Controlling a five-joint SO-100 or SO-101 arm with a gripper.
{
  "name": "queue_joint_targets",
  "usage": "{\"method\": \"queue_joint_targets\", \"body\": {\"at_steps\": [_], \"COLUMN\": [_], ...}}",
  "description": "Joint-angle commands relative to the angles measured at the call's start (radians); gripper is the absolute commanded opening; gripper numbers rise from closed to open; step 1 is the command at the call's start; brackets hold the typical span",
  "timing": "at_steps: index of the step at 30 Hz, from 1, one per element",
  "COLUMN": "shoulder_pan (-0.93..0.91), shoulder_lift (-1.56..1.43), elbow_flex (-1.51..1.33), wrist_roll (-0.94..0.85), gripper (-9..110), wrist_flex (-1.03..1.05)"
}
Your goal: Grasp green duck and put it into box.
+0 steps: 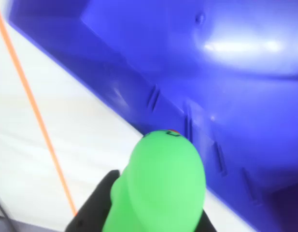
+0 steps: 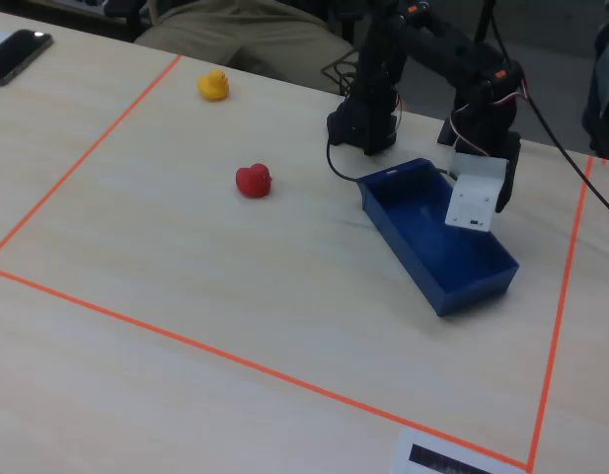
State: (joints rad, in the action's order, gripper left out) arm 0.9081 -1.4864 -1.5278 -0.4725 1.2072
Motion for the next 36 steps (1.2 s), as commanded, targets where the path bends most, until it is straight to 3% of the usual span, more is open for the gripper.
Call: {"method": "queue_joint_targets", "body": {"at_steps": [1,8,12,14,16,19,22,27,36], "shoulder_pan": [-0.103,-0.167,-0.183,-0.179,-0.186,-0.206,-0.239,-0.360,-0.678], "shoulder_lift": [-0.008,-0.041,-0.054,-0.061,-0.061,-0.064,-0.112,-0.376,-1.022], "elbow_flex": [0.106,0.144,0.005,-0.091,-0.143,-0.178,-0.183,-0.181,-0.578], "wrist_roll": [-0.049,-0.109,-0.109,-0.109,-0.120,-0.152,-0.176,-0.267,-0.609], "gripper": [0,0,1,8,23,30,25,0,0], "wrist_flex": [0.046,0.130,0.040,-0.028,-0.074,-0.107,-0.107,-0.115,-0.377]}}
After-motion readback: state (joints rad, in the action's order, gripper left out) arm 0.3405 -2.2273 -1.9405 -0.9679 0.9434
